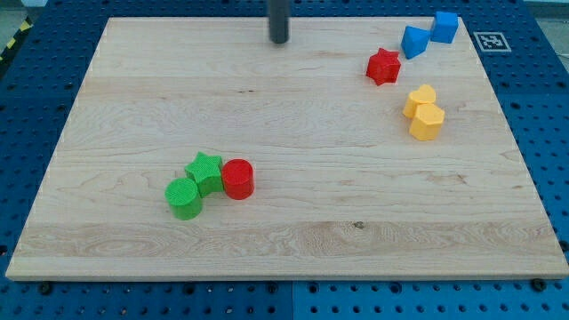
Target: Move the red star towards the red circle
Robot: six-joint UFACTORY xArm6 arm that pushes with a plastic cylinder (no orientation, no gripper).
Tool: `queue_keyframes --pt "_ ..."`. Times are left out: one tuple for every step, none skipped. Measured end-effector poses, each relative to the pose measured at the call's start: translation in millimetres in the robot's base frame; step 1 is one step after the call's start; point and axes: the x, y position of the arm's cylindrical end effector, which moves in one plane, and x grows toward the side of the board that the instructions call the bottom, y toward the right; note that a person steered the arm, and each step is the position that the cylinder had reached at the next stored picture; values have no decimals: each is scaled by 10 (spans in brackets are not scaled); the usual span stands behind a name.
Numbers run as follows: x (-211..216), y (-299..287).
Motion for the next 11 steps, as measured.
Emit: queue_keyframes --pt "0 688" --pt "64 1093" --pt "290 1235" --pt "510 1342" --pt "639 1378" --pt "697 1424" --pt "819 1452" --pt "1022 1430" --pt "1274 1290" --pt "1393 1041" --pt "1486 806"
